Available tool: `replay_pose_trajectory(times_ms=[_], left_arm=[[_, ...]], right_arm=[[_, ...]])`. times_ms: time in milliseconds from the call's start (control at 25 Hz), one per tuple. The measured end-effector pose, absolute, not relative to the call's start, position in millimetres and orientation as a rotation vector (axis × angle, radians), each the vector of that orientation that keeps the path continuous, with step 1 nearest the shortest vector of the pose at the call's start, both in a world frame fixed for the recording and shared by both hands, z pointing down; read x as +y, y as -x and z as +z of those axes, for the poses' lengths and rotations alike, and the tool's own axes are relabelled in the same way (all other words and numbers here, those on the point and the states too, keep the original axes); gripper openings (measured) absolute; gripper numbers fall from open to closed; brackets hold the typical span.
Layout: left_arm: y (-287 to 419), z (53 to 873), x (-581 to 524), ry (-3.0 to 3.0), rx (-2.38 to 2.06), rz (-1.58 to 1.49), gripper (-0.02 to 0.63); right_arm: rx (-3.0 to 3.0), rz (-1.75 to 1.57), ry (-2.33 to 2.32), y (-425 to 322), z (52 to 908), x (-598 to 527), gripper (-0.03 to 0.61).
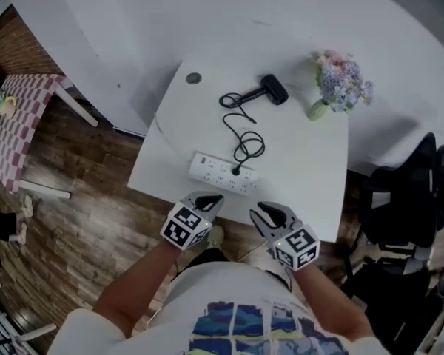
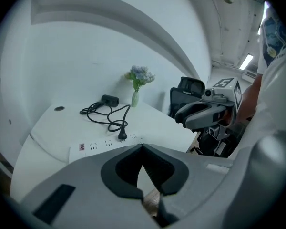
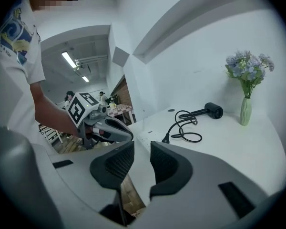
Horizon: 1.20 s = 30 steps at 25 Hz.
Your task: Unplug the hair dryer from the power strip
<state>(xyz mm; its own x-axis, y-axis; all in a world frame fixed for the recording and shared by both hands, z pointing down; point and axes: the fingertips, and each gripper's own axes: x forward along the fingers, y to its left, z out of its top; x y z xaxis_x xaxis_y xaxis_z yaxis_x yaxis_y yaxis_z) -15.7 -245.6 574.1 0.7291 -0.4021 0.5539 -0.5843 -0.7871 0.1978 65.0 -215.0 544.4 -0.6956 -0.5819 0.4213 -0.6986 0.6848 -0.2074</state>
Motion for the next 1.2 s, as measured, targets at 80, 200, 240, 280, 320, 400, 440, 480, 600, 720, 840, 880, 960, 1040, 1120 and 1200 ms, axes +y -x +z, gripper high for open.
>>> replay_pose_trajectory(times_ms=[80, 200, 240, 280, 320, 400, 440, 480, 600, 720, 840, 880, 960, 1040, 1120, 1200], left_arm=[[20.6, 586.7, -257.8, -2.572, -0.731, 0.737, 0.002], [26.5, 601.8, -273.1, -2.575, -0.682, 0.774, 0.002], [27.6, 604.6, -277.6, -2.578, -0.664, 0.787, 0.002], [27.9, 607.0, -281.8, -2.580, -0.647, 0.800, 0.002], [27.6, 609.5, -285.6, -2.581, -0.630, 0.812, 0.002], [25.8, 615.2, -292.3, -2.581, -0.592, 0.840, 0.002], [24.8, 618.2, -295.6, -2.582, -0.573, 0.858, 0.002], [23.6, 621.2, -298.8, -2.585, -0.555, 0.878, 0.002], [19.1, 629.1, -307.8, -2.601, -0.501, 0.944, 0.002], [15.7, 638.6, -314.1, -2.612, -0.444, 1.007, 0.002], [14.2, 646.0, -318.0, -2.588, -0.406, 1.051, 0.002], [13.6, 648.0, -318.4, -2.583, -0.391, 1.066, 0.002], [12.5, 651.4, -319.4, -2.580, -0.362, 1.096, 0.002], [12.2, 654.5, -320.9, -2.570, -0.340, 1.123, 0.002], [11.6, 657.1, -321.4, -2.556, -0.320, 1.140, 0.002], [10.7, 658.7, -321.3, -2.546, -0.306, 1.153, 0.002]], right_arm=[[-2.554, 0.524, -1.027, -57.1, 554.2, -230.7, 0.092], [-2.521, 0.524, -1.053, -47.3, 562.7, -252.4, 0.092], [-2.512, 0.521, -1.063, -44.8, 565.1, -259.6, 0.092], [-2.503, 0.522, -1.074, -43.1, 567.6, -266.7, 0.092], [-2.493, 0.527, -1.085, -42.0, 570.2, -273.6, 0.092], [-2.476, 0.552, -1.103, -40.2, 578.7, -285.6, 0.095], [-2.469, 0.568, -1.108, -38.5, 583.0, -291.1, 0.098], [-2.461, 0.583, -1.113, -36.6, 586.3, -296.7, 0.103], [-2.436, 0.622, -1.130, -33.1, 595.9, -312.6, 0.106], [-2.407, 0.663, -1.149, -32.2, 607.7, -327.4, 0.107], [-2.379, 0.698, -1.158, -32.4, 618.2, -338.1, 0.117], [-2.374, 0.697, -1.156, -32.0, 620.1, -340.8, 0.117], [-2.367, 0.696, -1.150, -30.1, 623.0, -346.0, 0.117], [-2.365, 0.699, -1.146, -27.4, 625.1, -351.5, 0.117], [-2.359, 0.705, -1.143, -25.1, 627.9, -354.9, 0.115], [-2.349, 0.715, -1.134, -23.2, 631.5, -356.4, 0.114]])
